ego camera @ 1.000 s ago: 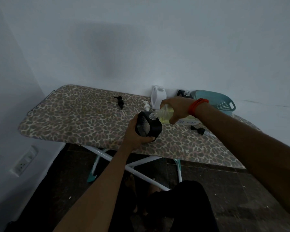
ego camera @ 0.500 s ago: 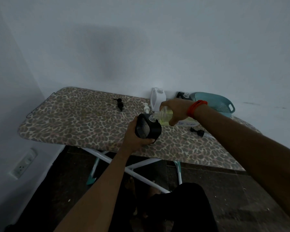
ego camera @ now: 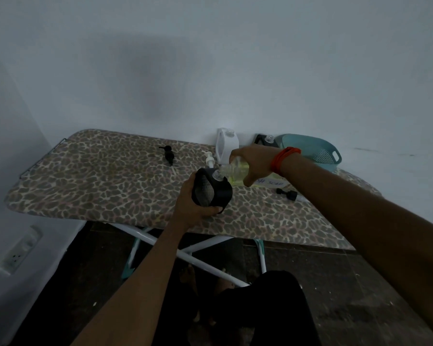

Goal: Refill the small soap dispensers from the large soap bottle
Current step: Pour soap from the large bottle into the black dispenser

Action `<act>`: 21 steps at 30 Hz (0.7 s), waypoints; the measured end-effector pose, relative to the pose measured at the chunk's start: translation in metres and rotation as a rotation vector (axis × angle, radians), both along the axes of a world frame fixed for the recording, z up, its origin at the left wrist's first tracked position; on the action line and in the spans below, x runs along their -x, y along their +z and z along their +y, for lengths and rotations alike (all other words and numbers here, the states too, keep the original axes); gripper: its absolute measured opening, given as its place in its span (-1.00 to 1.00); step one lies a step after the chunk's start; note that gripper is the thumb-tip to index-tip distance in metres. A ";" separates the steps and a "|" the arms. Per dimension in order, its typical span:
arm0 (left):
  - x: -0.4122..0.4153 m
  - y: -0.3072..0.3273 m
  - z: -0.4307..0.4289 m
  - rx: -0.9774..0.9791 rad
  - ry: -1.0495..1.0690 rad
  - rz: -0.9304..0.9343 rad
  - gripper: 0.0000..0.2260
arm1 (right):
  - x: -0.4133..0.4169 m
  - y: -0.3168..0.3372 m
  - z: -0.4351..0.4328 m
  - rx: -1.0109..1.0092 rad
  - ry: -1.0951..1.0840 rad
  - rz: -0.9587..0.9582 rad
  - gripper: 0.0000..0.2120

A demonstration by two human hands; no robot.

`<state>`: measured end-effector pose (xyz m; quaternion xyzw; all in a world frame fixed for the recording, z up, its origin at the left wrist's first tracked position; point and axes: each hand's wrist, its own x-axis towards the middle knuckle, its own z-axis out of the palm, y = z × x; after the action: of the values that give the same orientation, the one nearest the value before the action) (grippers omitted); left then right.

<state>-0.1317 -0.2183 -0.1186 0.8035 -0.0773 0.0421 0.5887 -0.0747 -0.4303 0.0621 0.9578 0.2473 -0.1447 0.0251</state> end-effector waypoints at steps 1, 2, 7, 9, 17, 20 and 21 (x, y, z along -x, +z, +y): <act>-0.001 -0.002 0.000 -0.002 -0.001 -0.002 0.07 | 0.000 -0.001 0.000 0.001 0.002 -0.002 -0.26; -0.002 -0.003 0.000 -0.003 -0.001 -0.005 0.07 | 0.000 -0.001 0.000 0.004 0.004 -0.005 -0.26; -0.002 -0.002 -0.001 0.028 -0.022 -0.031 0.01 | 0.000 -0.002 -0.001 0.009 -0.017 0.001 -0.23; -0.001 -0.001 0.000 0.022 -0.017 -0.031 -0.03 | 0.001 -0.001 0.000 0.008 -0.019 0.001 -0.23; 0.000 0.000 0.001 0.022 -0.015 -0.025 0.06 | 0.001 0.000 0.002 0.009 -0.013 -0.003 -0.26; 0.001 0.000 0.001 0.032 -0.012 -0.011 0.06 | 0.001 0.001 0.003 0.022 -0.021 0.003 -0.26; 0.001 0.001 0.000 0.036 -0.014 -0.008 0.06 | 0.001 0.002 0.003 0.026 -0.023 0.005 -0.26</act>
<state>-0.1331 -0.2178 -0.1172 0.7920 -0.0844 0.0424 0.6032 -0.0761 -0.4272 0.0638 0.9598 0.2344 -0.1504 0.0355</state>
